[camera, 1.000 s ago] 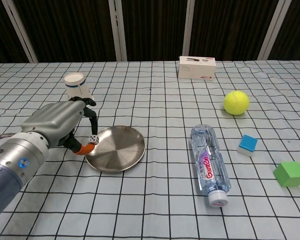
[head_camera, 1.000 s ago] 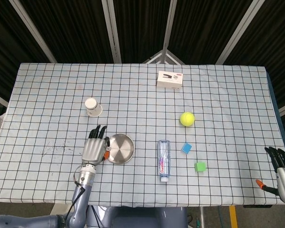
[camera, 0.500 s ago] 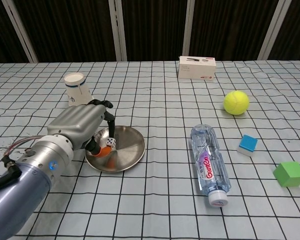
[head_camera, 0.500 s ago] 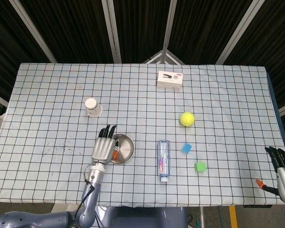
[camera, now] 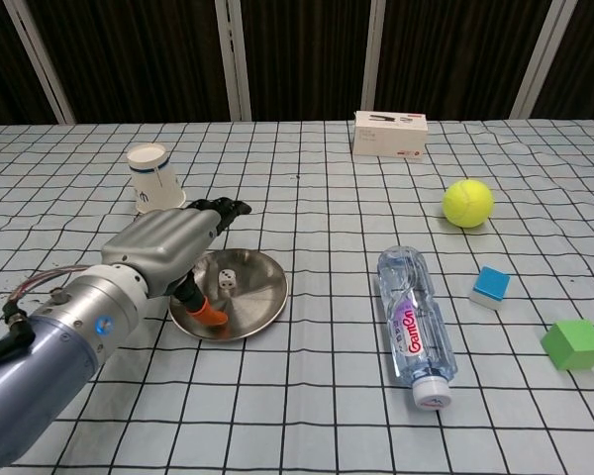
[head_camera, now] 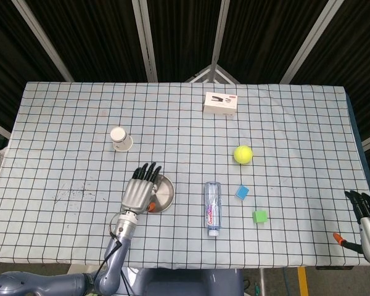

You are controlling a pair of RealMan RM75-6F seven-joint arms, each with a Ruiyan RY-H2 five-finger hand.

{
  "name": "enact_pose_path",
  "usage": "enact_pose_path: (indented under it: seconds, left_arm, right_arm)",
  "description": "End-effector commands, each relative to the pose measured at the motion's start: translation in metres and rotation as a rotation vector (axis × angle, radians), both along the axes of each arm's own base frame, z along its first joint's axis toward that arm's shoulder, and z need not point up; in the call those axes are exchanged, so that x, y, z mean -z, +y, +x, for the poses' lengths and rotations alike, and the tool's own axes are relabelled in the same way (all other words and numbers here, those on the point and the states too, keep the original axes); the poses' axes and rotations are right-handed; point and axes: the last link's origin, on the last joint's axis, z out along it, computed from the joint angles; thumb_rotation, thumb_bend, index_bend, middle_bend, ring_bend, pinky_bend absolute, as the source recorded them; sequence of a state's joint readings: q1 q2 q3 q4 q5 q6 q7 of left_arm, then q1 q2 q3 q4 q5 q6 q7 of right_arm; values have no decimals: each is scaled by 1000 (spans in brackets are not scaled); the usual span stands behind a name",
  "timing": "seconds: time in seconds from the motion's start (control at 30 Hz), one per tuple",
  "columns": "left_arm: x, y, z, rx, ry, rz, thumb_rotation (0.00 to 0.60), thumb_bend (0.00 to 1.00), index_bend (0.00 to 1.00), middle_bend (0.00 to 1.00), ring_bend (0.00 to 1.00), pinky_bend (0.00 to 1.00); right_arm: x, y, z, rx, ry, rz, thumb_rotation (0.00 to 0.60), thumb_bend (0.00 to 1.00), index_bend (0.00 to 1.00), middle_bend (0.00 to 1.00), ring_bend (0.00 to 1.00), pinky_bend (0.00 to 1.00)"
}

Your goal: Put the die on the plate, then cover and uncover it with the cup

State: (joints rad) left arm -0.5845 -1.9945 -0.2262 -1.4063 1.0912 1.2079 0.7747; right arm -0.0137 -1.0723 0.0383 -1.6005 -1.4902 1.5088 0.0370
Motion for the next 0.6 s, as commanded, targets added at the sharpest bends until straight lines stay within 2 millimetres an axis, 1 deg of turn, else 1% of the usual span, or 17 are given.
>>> enact_pose_path:
  seconds: [0.03, 0.13, 0.2, 0.27, 0.3, 0.37, 0.43, 0.47, 0.53, 0.6]
  left_arm:
    - [-12, 0, 5, 35, -24, -3, 600, 119, 83, 0, 0, 122]
    - [-29, 2, 6, 67, -51, 47, 600, 120, 94, 0, 0, 123]
    - [-44, 6, 2, 80, -53, 97, 600, 121, 94, 0, 0, 122]
    - [-53, 10, 0, 79, -53, 126, 600, 121, 96, 0, 0, 122]
    - [-65, 16, -2, 79, -53, 160, 600, 121, 96, 1, 0, 122]
    - [-78, 23, -4, 86, -37, 199, 600, 121, 97, 6, 0, 122]
    - [-100, 41, -9, 99, 17, 255, 600, 123, 108, 11, 0, 122]
    - [-108, 50, -11, 93, 40, 263, 600, 127, 115, 12, 0, 122]
    - [-117, 63, -13, 79, 70, 265, 600, 139, 134, 15, 0, 123]
    - [-122, 74, -15, 74, 110, 267, 600, 144, 140, 20, 0, 123]
  right_arm:
    - [-1, 0, 1, -4, 0, -3, 600, 127, 130, 137, 95, 20]
    - [-2, 0, 1, -4, -2, -7, 600, 127, 130, 137, 95, 20]
    - [-2, 1, 1, -5, -4, -8, 600, 127, 129, 137, 96, 20]
    - [-2, 1, 2, -6, -6, -8, 600, 127, 129, 137, 96, 20]
    - [-2, 1, 3, -8, -7, -6, 600, 127, 130, 137, 95, 20]
    - [-1, 1, 3, -10, -6, -5, 600, 126, 130, 137, 95, 20]
    - [-1, 2, 4, -13, -4, -5, 600, 126, 130, 137, 96, 20]
    - [-1, 2, 5, -13, -2, -6, 600, 126, 130, 137, 96, 20]
    - [-1, 2, 5, -12, 1, -6, 600, 127, 130, 137, 96, 20]
    - [-1, 2, 6, -13, 4, -6, 600, 127, 130, 137, 95, 20]
